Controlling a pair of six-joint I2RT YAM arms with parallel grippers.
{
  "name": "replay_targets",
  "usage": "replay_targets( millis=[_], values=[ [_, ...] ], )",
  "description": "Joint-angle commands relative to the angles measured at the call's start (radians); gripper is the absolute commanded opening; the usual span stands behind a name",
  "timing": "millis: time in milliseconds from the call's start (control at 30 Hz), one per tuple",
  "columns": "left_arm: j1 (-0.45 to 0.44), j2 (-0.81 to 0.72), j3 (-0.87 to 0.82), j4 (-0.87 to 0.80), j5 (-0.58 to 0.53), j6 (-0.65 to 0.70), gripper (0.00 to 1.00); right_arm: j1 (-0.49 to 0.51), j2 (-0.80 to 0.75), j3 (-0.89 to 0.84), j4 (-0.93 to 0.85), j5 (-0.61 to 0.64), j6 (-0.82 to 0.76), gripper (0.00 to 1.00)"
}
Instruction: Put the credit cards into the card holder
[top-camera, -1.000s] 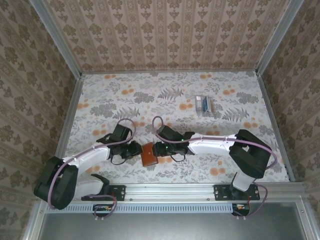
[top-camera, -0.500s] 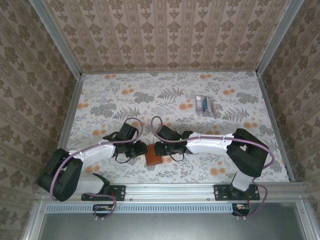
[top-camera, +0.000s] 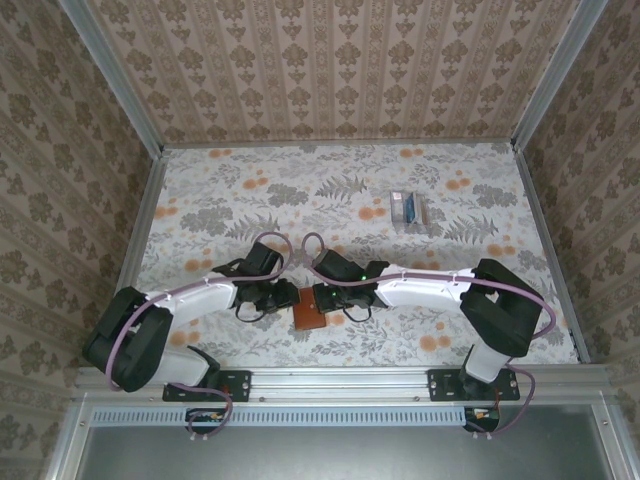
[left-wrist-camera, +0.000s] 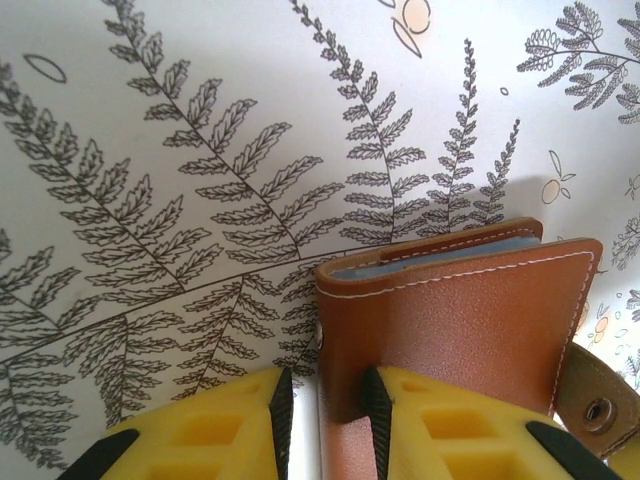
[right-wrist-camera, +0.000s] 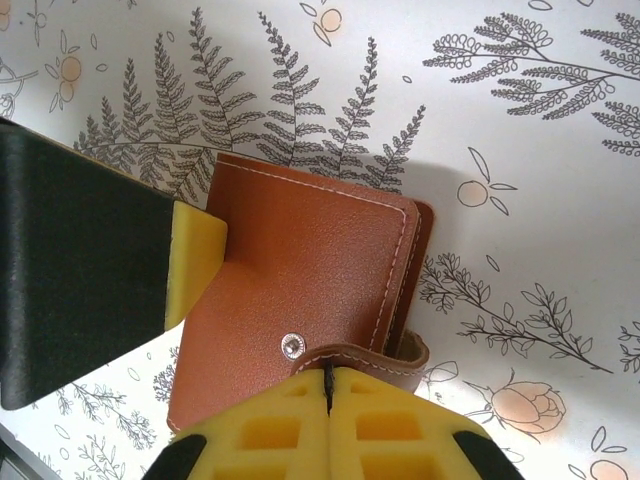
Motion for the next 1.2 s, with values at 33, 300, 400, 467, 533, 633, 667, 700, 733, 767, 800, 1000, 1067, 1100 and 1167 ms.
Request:
replay_targets(
  millis=[33,300,400,467,533,633,667,700,733,767,800,1000,1067,1100,1167],
  values=[
    [-0.01,0.021,-0.001,-0.045,-0.044,-0.006,0.29,0.003,-0.04,0.028,-0.079,0.031,-0.021,0.36],
    [-0.011,0.024,-0.009,-0.02,-0.032,-0.027,0.28,0.008,0.003,0.056,-0.1,0.104,0.049,0.39],
    [-0.011,0.027,-0.011,-0.021,-0.03,-0.03,0.28,0.01,0.036,0.078,-0.092,0.106,0.057,0.4],
    [-0.01,0.027,-0.013,-0.019,-0.03,-0.03,0.28,0.01,0.051,0.094,-0.094,0.108,0.059,0.4],
    [-0.011,0.029,-0.015,-0.016,-0.029,-0.032,0.28,0.011,0.061,0.108,-0.093,0.104,0.056,0.42],
    [-0.011,0.03,-0.02,-0.01,-0.027,-0.037,0.28,0.013,0.074,0.124,-0.109,0.104,0.055,0.43],
    [-0.011,0.029,-0.021,-0.006,-0.027,-0.039,0.28,0.015,0.079,0.128,-0.115,0.104,0.056,0.42],
    [-0.011,0.029,-0.023,-0.004,-0.026,-0.04,0.27,0.017,0.08,0.129,-0.121,0.11,0.054,0.4],
    [-0.011,0.03,-0.023,-0.001,-0.027,-0.041,0.28,0.019,0.08,0.127,-0.121,0.112,0.055,0.37],
    [-0.011,0.03,-0.024,-0.001,-0.027,-0.041,0.27,0.02,0.078,0.124,-0.124,0.112,0.056,0.32],
    [-0.011,0.03,-0.024,0.0,-0.027,-0.042,0.27,0.021,0.073,0.12,-0.122,0.114,0.057,0.28],
    [-0.01,0.034,-0.026,0.0,-0.024,-0.04,0.27,0.022,0.045,0.106,-0.14,0.126,0.058,0.19],
    [-0.011,0.034,-0.026,0.0,-0.026,-0.043,0.27,0.025,0.035,0.102,-0.154,0.145,0.06,0.24],
    [-0.011,0.034,-0.026,0.0,-0.027,-0.044,0.27,0.027,0.03,0.101,-0.165,0.152,0.063,0.32],
    [-0.011,0.034,-0.028,0.001,-0.026,-0.047,0.27,0.032,0.022,0.106,-0.186,0.164,0.069,0.42]
  ],
)
